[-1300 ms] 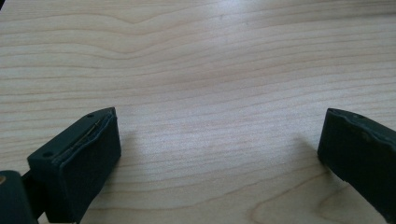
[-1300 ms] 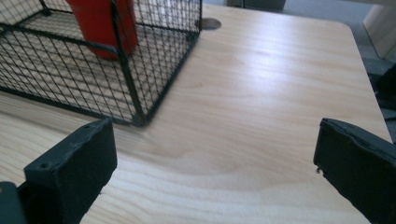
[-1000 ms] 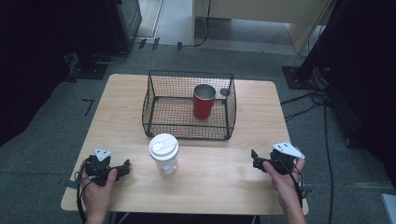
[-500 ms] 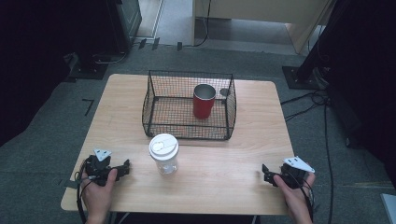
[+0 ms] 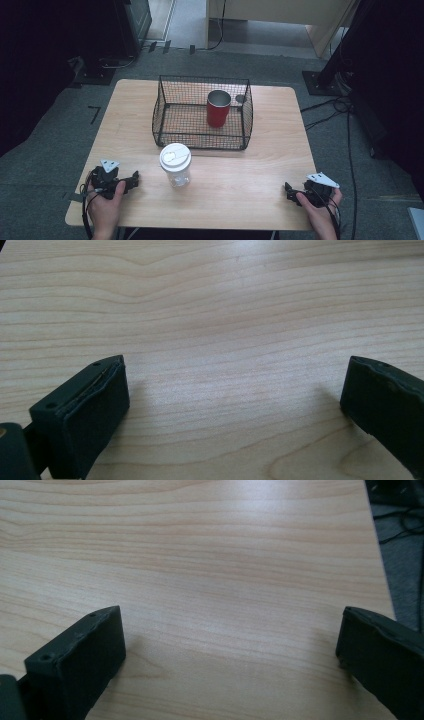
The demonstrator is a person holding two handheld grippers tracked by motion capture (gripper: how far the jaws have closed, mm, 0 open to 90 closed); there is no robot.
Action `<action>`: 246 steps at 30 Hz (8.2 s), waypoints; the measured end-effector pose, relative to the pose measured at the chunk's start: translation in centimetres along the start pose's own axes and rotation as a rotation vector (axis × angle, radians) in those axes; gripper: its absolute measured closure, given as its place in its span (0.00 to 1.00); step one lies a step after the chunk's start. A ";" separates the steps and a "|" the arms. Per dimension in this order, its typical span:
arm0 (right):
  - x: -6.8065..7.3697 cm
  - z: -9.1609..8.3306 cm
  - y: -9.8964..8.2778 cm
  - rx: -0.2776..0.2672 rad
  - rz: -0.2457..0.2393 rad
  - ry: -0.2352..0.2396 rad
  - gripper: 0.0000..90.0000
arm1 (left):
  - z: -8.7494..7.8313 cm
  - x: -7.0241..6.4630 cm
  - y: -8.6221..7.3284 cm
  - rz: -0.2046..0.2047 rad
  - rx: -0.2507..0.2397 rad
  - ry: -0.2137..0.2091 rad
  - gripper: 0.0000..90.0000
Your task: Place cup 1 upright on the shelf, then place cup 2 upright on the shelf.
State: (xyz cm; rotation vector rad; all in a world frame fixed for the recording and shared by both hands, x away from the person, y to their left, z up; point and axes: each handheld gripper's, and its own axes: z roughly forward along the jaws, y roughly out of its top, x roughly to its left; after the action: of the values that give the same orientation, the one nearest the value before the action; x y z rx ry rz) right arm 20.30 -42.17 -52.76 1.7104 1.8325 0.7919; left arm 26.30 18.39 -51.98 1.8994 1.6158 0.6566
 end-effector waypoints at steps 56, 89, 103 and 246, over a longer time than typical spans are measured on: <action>0.0 0.0 0.0 0.000 -0.001 0.003 0.00 | -5.0 -8.1 0.7 0.108 -0.123 -0.443 0.00; 0.0 0.0 0.0 -0.001 -0.002 0.009 0.00 | -5.7 -12.9 4.8 0.124 -0.216 -0.489 0.04; 0.0 0.0 0.0 -0.001 -0.006 0.016 0.00 | -5.5 -13.5 5.4 0.130 -0.235 -0.460 0.09; -0.2 -0.1 0.0 -0.009 0.007 0.035 0.00 | 4.7 -15.0 21.2 0.187 -0.445 -0.178 0.19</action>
State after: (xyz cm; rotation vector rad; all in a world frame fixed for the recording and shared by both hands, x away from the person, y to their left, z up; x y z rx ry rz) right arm 20.23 -42.33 -52.73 1.7089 1.8442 0.8365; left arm 42.30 0.53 -41.01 1.7282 1.0822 0.8204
